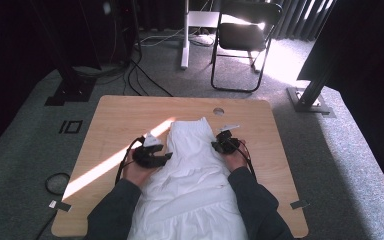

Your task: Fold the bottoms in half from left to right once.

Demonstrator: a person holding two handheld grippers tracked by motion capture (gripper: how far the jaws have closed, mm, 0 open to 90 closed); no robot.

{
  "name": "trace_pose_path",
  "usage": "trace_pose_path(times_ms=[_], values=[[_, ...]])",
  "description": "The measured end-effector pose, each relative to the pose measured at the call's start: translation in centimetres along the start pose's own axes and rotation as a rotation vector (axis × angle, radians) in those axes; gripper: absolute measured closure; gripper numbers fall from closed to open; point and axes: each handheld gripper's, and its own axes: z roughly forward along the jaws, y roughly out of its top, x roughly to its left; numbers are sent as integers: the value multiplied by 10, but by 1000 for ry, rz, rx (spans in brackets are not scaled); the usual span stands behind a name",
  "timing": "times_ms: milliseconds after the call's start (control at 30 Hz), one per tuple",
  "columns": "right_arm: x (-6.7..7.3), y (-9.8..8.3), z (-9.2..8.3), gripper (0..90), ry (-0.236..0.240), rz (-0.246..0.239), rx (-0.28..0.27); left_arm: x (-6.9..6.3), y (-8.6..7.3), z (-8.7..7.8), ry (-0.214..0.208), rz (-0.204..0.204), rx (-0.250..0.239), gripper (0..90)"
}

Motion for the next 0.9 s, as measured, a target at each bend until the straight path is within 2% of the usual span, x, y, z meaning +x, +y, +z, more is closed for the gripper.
trace_pose_path(times_ms=[33, 67, 100, 167, 200, 233, 267, 300, 400, 533, 567, 600, 633, 667, 733, 800, 900], values=[[1, 0, 0, 786, -4, 2, -1, 8, 12, 22, 20, -19, 15, 495], [1, 0, 0, 786, -7, 2, -1, 8, 12, 22, 20, -19, 15, 495], [2, 0, 0, 788, -9, 1, -1, 13, 16, 55, 45, -40, 70, 495], [1, -1, 0, 787, -6, 7, -5, 15, 13, 77, 56, -46, 116, 507], [1, -1, 0, 787, -6, 7, -5, 15, 13, 77, 56, -46, 116, 508], [0, -2, 0, 788, -1, 12, -12, 14, 6, 96, 65, -47, 159, 509], [0, -2, 0, 788, -1, 12, -12, 14, 6, 96, 65, -47, 159, 508], [1, -3, -1, 791, -5, 22, -18, 11, 0, 97, 70, -40, 125, 513], [2, -9, -3, 794, -8, 61, -35, 8, -9, 90, 72, -47, 100, 513], [10, -16, -11, 796, -18, 50, -26, -3, -20, 78, 62, -35, 93, 512], [18, -23, -19, 796, -16, 39, -12, -11, -28, 70, 50, -25, 91, 513], [18, -23, -19, 796, -16, 39, -12, -11, -28, 70, 50, -25, 91, 513], [25, -30, -25, 796, -11, 17, -1, -18, -36, 62, 47, -23, 83, 513], [27, -33, -28, 796, -8, 13, 4, -18, -36, 62, 47, -23, 83, 513], [27, -33, -28, 796, -8, 13, 4, -22, -39, 59, 42, -17, 80, 513], [37, -46, -38, 796, 6, 4, -6, -30, -51, 48, 30, -5, 62, 513], [40, -50, -40, 797, 2, 5, -21, -32, -53, 46, 30, -7, 59, 513]])
